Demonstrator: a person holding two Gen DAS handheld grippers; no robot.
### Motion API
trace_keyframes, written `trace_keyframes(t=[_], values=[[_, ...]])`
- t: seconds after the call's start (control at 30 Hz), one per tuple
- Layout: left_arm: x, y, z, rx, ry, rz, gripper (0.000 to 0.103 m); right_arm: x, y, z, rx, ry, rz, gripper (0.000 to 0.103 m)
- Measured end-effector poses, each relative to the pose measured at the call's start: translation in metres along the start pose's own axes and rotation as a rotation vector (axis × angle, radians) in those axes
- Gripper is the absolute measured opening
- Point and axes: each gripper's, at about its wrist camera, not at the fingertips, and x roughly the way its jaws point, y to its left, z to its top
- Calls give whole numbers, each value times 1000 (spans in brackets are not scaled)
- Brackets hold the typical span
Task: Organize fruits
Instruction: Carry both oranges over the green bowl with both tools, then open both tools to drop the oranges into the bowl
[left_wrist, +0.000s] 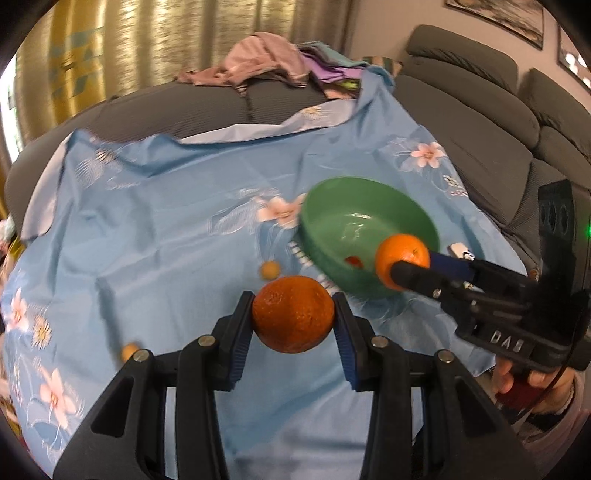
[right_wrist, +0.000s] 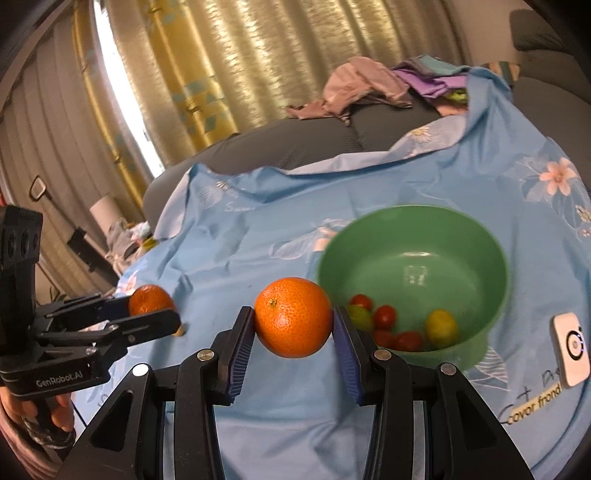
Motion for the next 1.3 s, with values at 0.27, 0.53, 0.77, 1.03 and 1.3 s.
trace_keyframes(t=[0.27, 0.53, 0.77, 1.03, 1.3], values=[[29, -43, 27, 92, 14, -57, 41, -13, -37, 5, 59, -34, -49, 44], [67, -77, 47, 184, 55, -83, 41, -20, -72, 5, 117, -56, -102, 44], [106, -90, 55, 211, 114, -60, 41, -12, -93, 9, 140, -44, -133, 44], [132, -89, 53, 225, 160, -1, 42, 0, -101, 9, 137, -11, -164, 44], [139, -82, 50, 220, 171, 34, 47, 6, -100, 9, 134, 15, -188, 45]])
